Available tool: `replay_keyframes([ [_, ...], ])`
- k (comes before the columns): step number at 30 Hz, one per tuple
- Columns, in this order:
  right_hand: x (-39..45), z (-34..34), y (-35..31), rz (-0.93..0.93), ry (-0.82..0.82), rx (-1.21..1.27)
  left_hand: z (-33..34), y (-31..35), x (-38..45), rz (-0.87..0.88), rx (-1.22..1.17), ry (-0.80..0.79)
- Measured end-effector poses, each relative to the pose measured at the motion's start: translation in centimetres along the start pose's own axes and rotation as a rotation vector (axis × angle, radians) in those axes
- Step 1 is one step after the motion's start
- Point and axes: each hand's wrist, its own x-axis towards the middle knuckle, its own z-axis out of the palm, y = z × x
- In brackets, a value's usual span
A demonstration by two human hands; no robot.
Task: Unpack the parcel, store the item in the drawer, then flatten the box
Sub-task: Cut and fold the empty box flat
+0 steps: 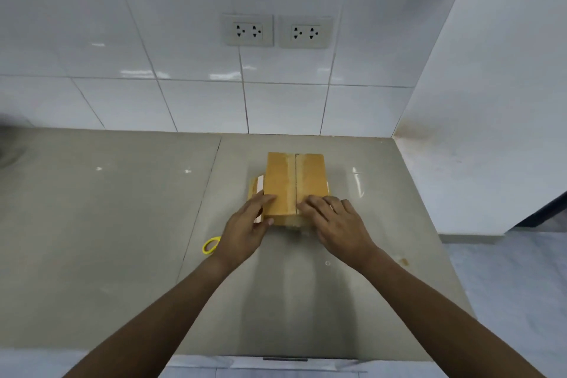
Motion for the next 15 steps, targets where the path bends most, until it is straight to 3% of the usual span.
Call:
replay_keyframes([
  [11,1.4,1.1,2.1,-0.143,0.134,-0.073,-0.7,1.0,0.8,-0.04,0.079,-0.029],
  [15,1.8,0.8,1.7,-0.151,0.125,0.058,-0.4,0.5,0.4,-0.02,0.091,-0.013],
])
